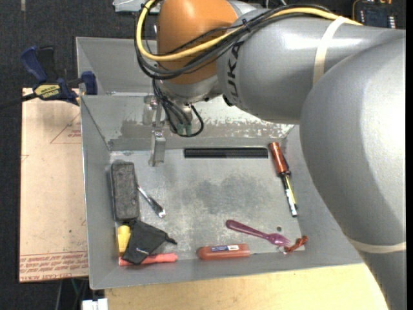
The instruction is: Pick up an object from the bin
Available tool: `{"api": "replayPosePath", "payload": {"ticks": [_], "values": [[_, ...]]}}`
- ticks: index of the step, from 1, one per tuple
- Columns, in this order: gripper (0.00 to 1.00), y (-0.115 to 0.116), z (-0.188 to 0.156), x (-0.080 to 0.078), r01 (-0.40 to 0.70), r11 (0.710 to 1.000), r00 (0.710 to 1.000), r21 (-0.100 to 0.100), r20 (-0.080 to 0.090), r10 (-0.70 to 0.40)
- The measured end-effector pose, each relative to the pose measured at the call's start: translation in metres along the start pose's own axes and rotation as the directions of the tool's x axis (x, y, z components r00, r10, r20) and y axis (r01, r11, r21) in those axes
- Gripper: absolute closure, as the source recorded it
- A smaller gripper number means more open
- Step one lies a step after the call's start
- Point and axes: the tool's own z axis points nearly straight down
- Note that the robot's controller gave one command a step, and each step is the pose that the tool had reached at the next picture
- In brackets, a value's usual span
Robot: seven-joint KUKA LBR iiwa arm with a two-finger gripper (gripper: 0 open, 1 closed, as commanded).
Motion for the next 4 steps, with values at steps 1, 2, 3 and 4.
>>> {"api": "replayPosePath", "payload": {"ticks": [1, 2, 3, 4], "values": [[0.00, 0.000, 0.000, 0.000, 0.000, 1.000, 1.000, 0.000, 0.000, 0.000], [0.00, 0.001, 0.002, 0.000, 0.014, 1.000, 1.000, 0.000, 0.002, -0.014], [0.00, 0.014, 0.027, 0.023, 0.251, 0.968, 0.968, -0.002, 0.001, -0.251], [0.00, 0.042, 0.102, 0.027, 0.107, 0.994, 0.994, -0.002, 0.008, -0.107]]}}
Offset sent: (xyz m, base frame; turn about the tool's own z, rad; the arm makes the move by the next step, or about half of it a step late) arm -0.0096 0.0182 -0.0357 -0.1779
